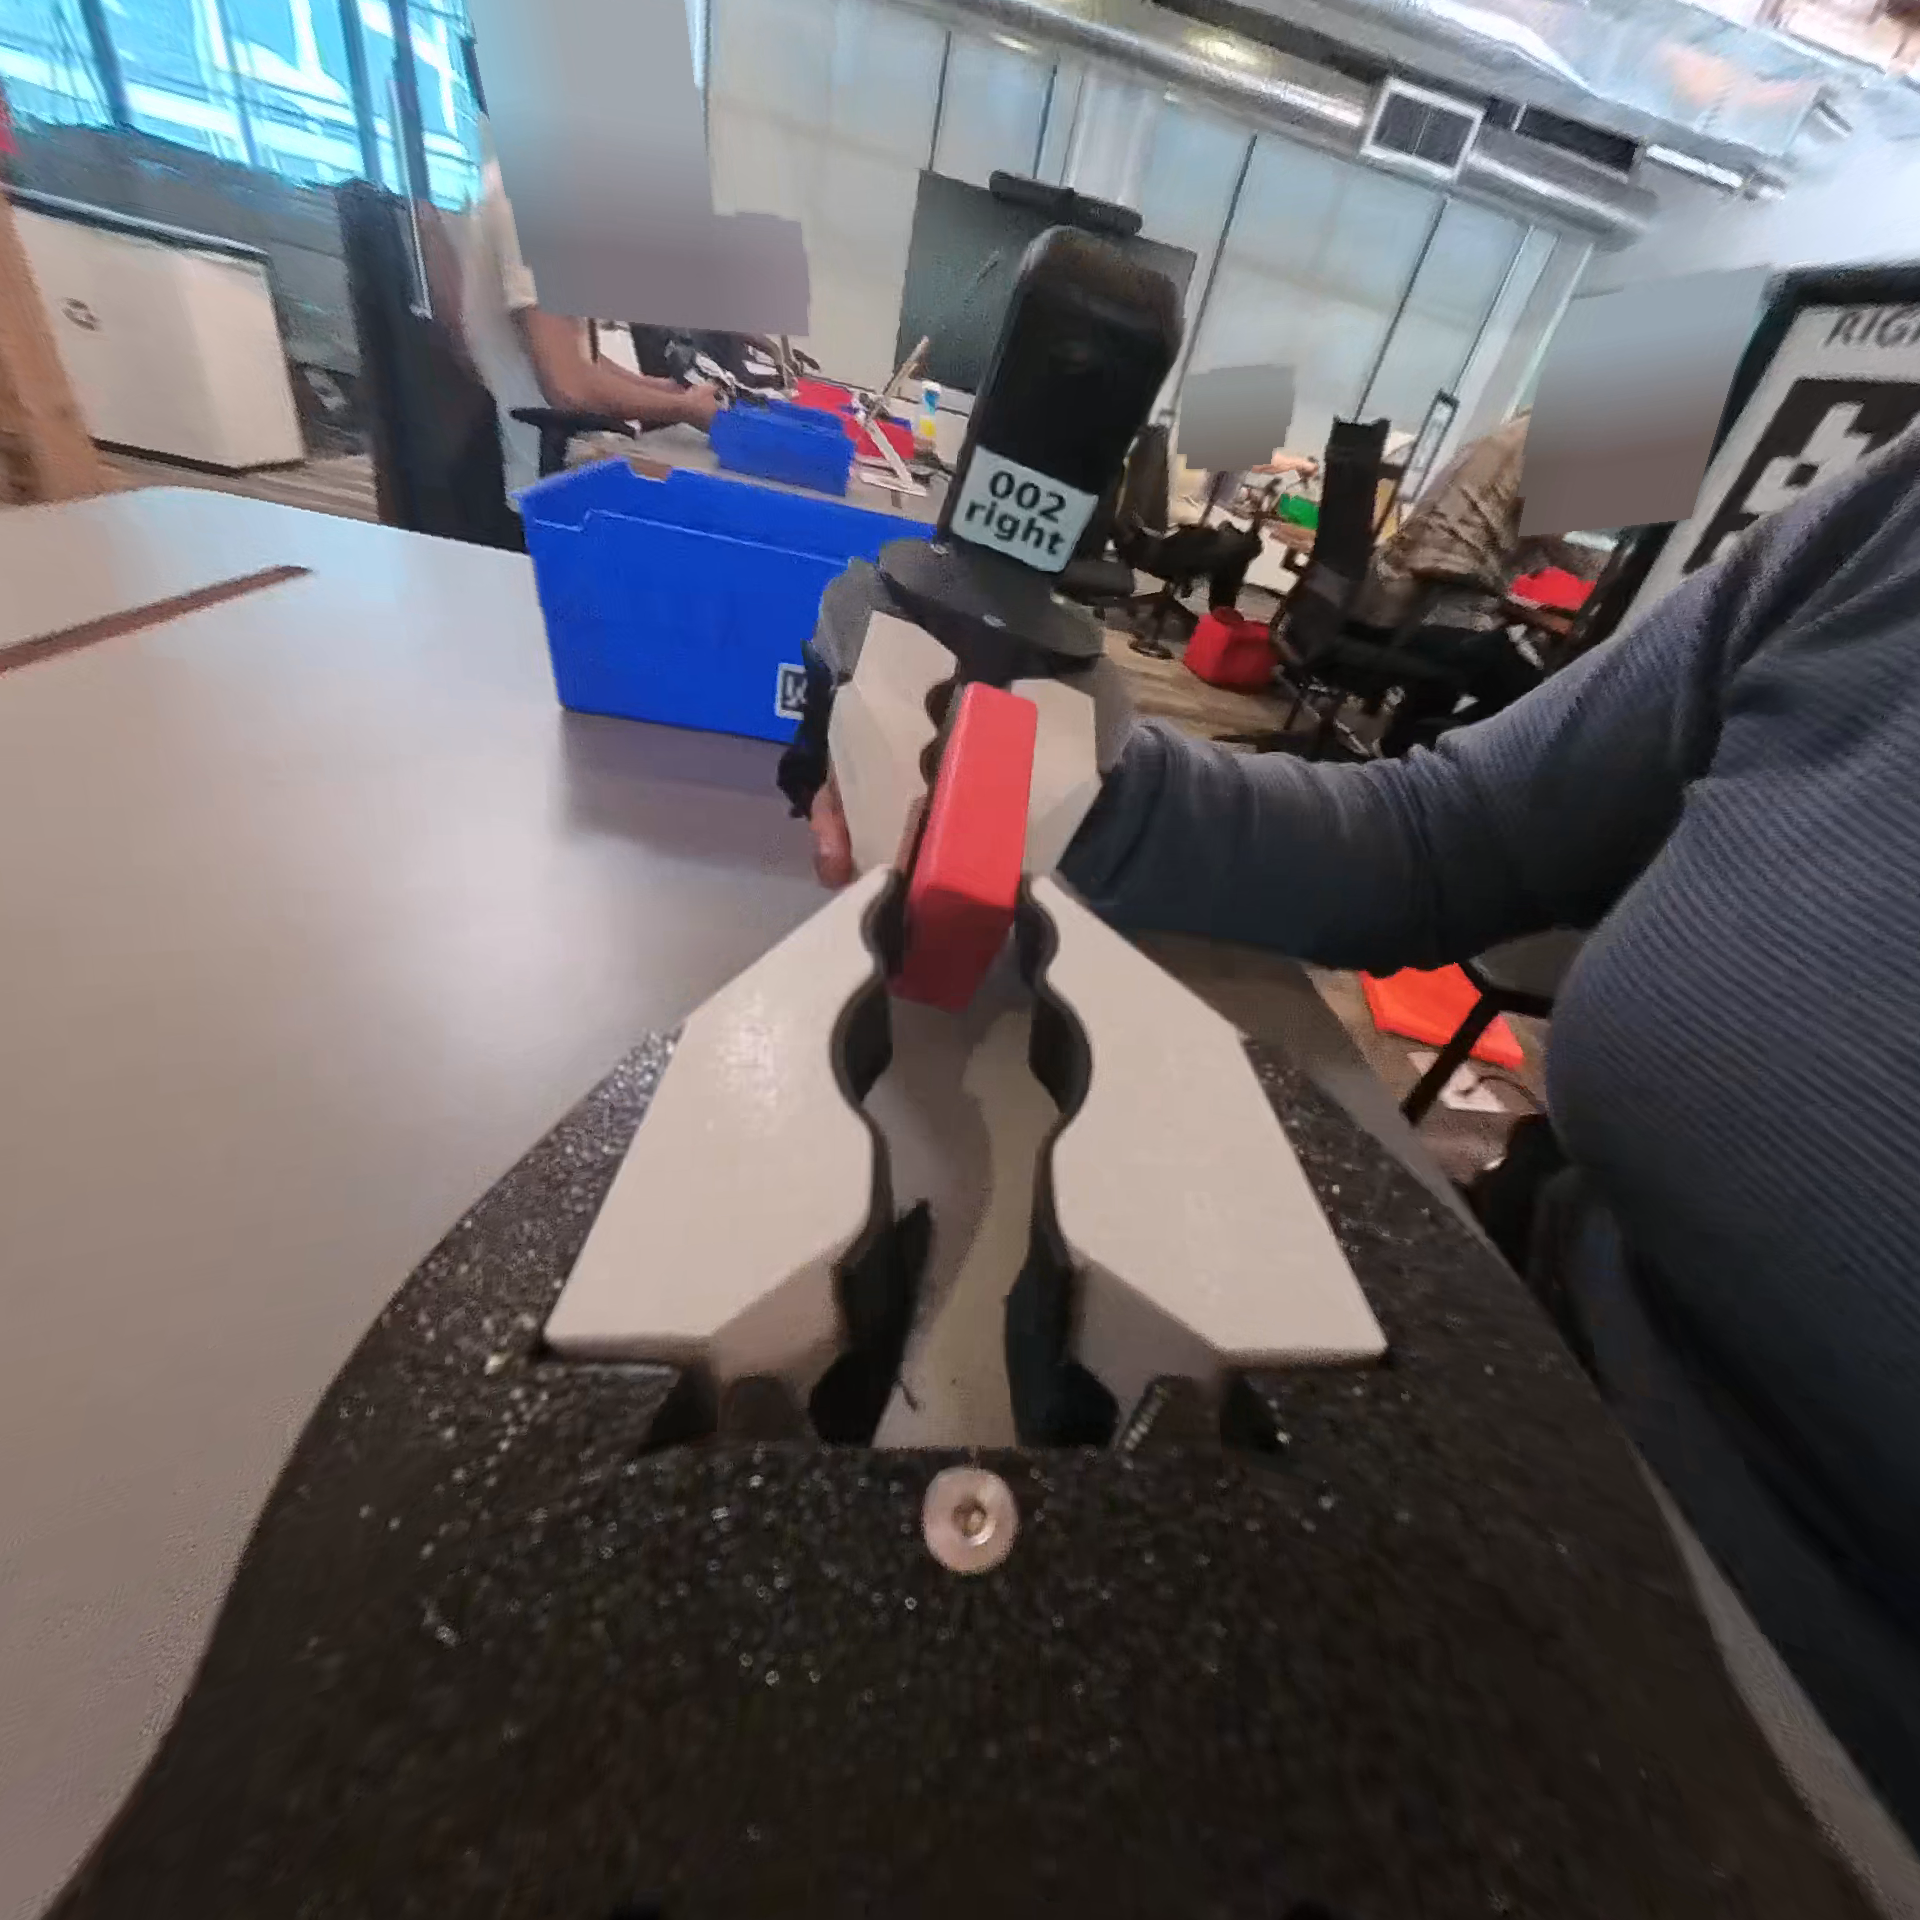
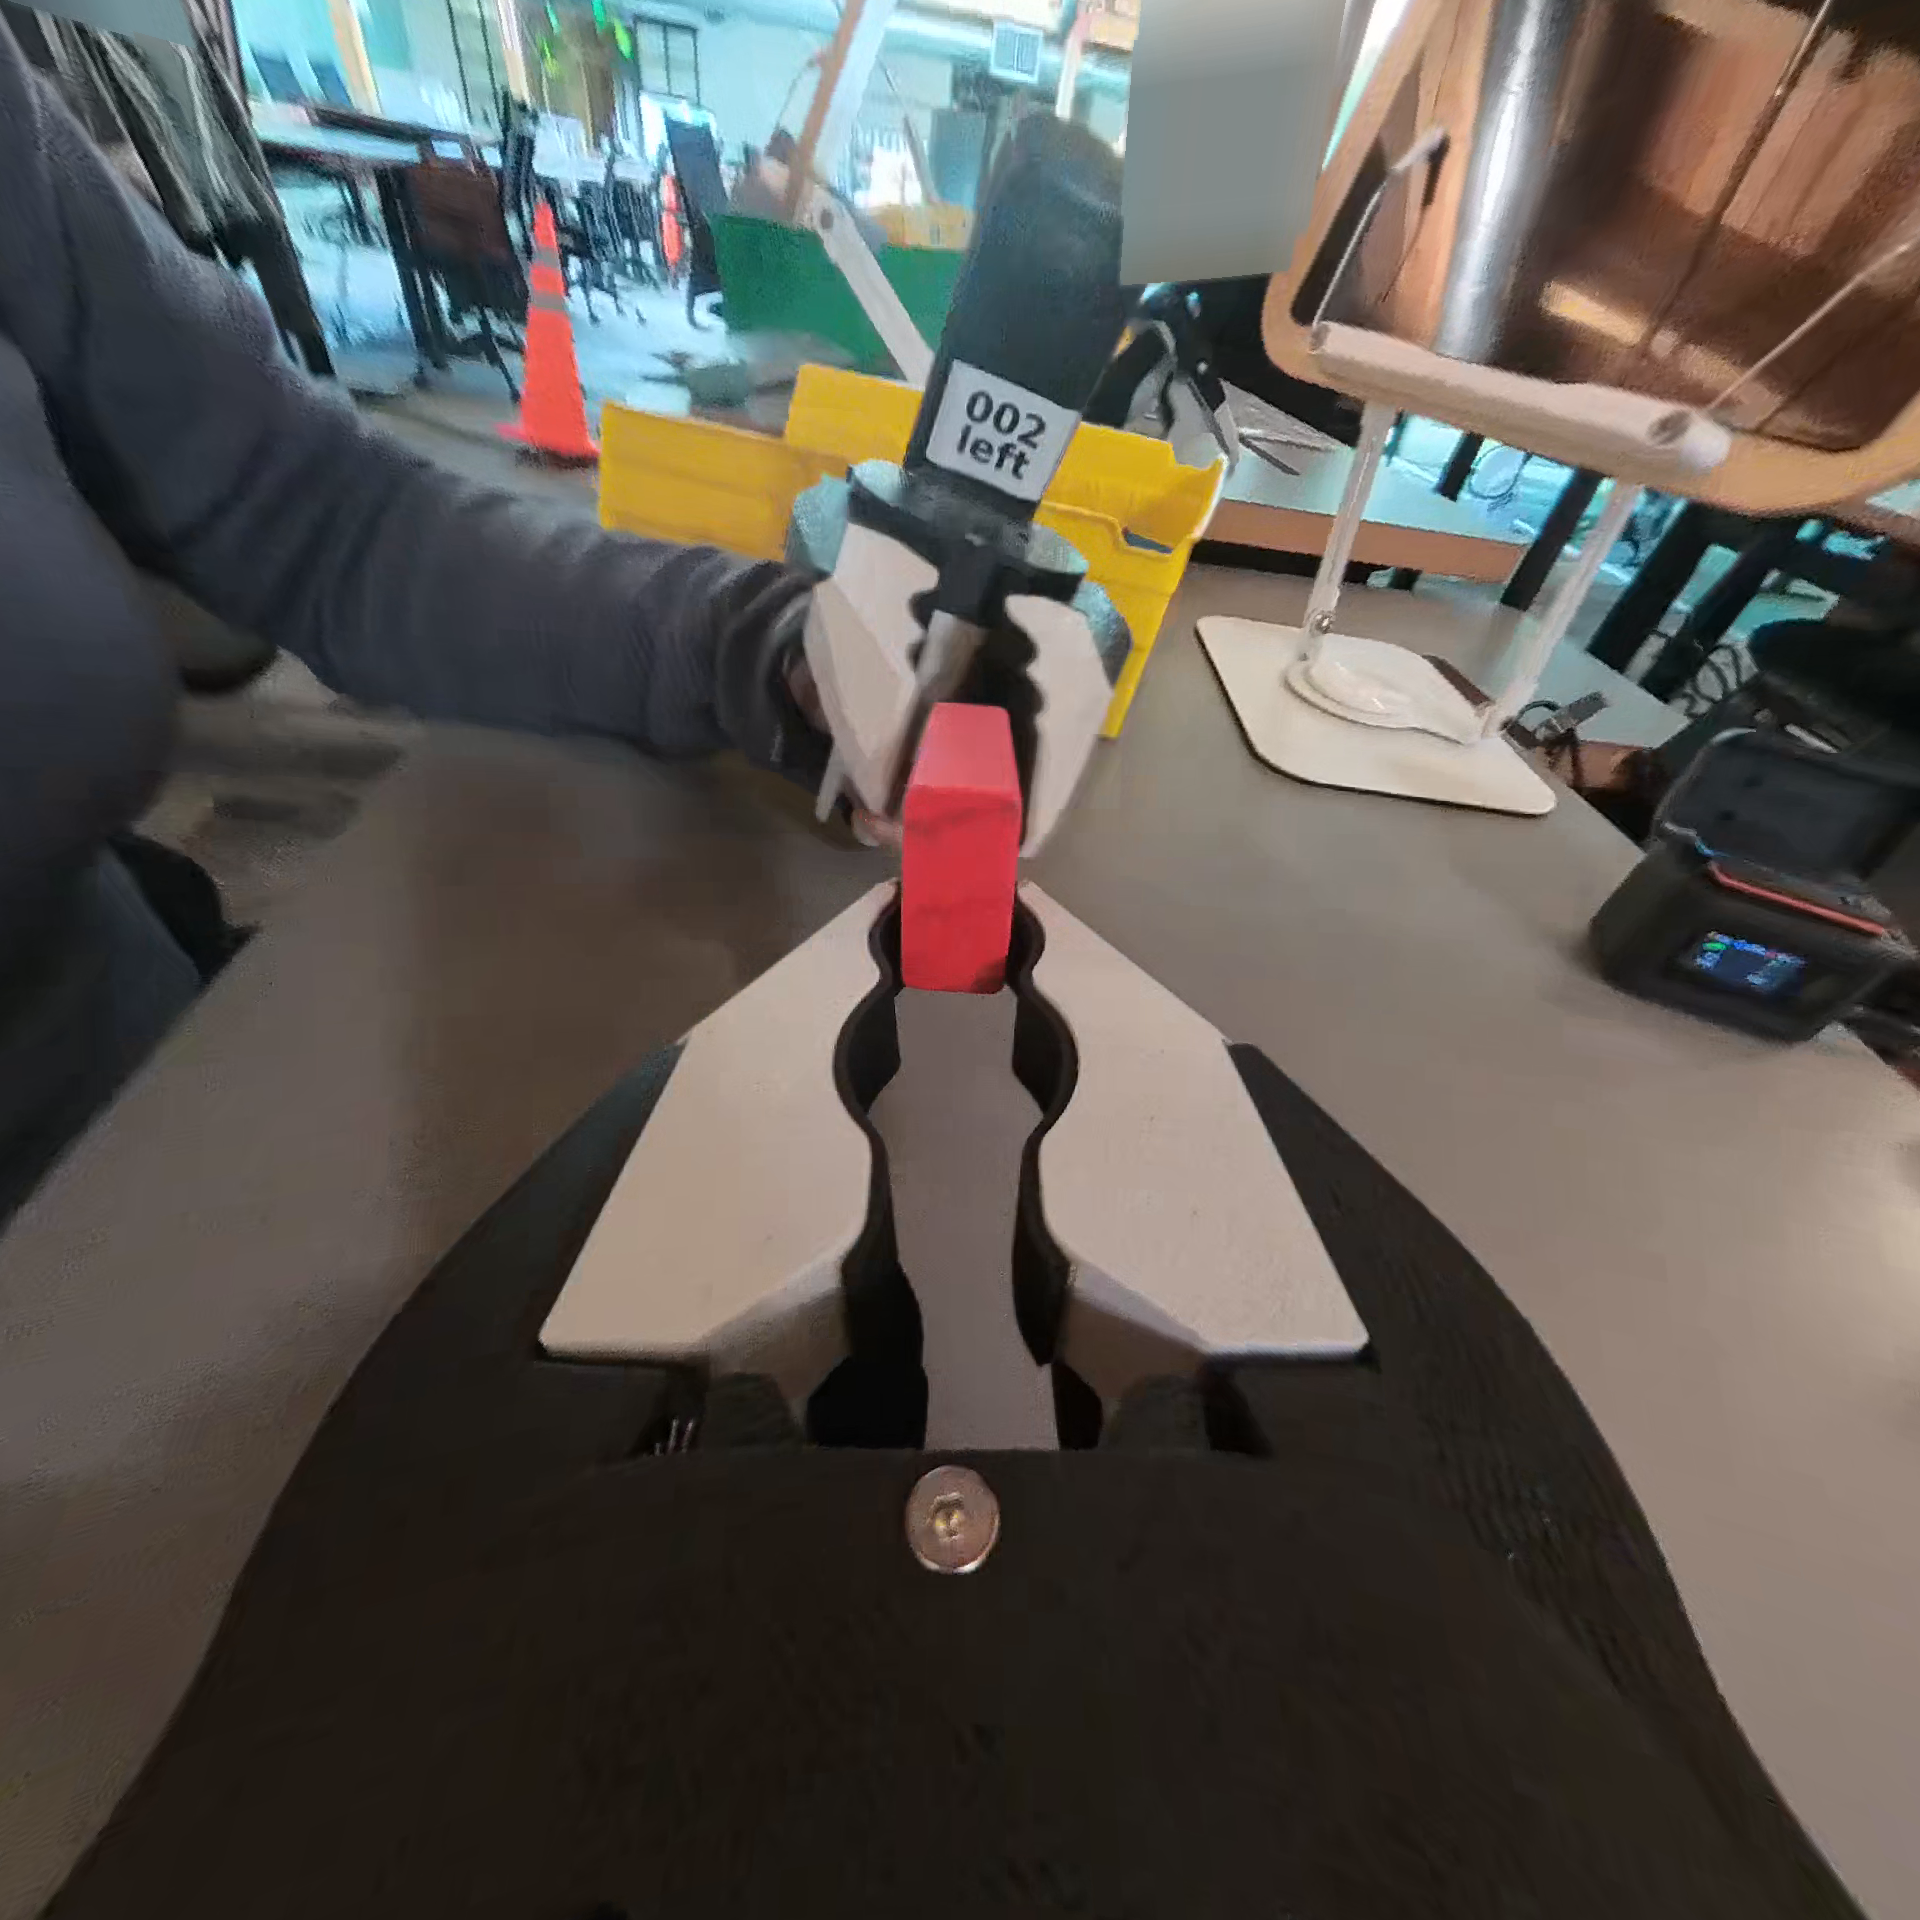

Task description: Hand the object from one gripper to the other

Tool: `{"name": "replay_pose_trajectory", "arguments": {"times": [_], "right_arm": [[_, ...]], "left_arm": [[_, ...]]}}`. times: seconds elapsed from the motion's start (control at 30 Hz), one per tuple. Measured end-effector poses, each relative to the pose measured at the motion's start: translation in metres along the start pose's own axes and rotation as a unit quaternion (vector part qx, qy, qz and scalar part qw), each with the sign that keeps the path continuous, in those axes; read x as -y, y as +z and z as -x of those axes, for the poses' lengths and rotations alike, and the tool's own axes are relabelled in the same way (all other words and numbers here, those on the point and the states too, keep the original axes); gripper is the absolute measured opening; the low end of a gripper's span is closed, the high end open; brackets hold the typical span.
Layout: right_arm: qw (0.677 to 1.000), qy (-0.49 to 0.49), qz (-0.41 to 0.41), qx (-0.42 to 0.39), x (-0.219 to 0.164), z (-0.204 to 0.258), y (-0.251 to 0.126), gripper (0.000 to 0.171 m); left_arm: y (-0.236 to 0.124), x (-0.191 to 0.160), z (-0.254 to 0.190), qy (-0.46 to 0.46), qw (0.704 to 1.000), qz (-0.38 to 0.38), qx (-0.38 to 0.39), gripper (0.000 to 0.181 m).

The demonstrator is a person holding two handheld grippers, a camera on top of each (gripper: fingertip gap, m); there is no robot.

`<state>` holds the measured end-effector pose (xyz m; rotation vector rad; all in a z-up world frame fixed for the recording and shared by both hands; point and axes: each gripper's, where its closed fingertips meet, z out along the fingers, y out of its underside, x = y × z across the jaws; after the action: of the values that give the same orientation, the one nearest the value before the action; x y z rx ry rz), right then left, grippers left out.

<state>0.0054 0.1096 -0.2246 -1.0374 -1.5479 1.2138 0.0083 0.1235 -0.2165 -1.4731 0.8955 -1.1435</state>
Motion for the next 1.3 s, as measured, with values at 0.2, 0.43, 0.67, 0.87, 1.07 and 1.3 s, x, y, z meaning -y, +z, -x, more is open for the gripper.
{"name": "replay_pose_trajectory", "arguments": {"times": [0.2,0.43,0.67,0.87,1.07,1.3], "right_arm": [[0.957,0.285,-0.054,-0.012,0.001,-0.037,-0.001,0.056],[0.791,0.577,-0.195,0.049,0.005,-0.069,0.009,0.05],[0.81,0.553,-0.191,0.036,0.004,-0.068,0.009,0.02],[0.916,0.39,-0.093,-0.031,0.004,-0.062,0.002,0.015],[0.988,-0.015,0.019,-0.151,0.012,-0.055,-0.006,0.015],[0.737,-0.599,0.169,-0.262,0.008,-0.043,0.008,0.014]], "left_arm": [[-0.019,0.022,0.036,0.274,0.935,0.005,0.227,0.015],[-0.018,0.018,0.054,0.662,0.588,0.199,0.42,0.015],[-0.01,0.017,0.056,0.613,0.642,0.176,0.425,0.022],[-0.013,0.008,0.052,0.257,0.915,0.073,0.302,0.111],[-0.014,0.02,0.039,-0.11,0.985,-0.047,0.128,0.095],[-0.006,0.012,0.019,-0.33,0.941,-0.071,-0.035,0.059]]}}
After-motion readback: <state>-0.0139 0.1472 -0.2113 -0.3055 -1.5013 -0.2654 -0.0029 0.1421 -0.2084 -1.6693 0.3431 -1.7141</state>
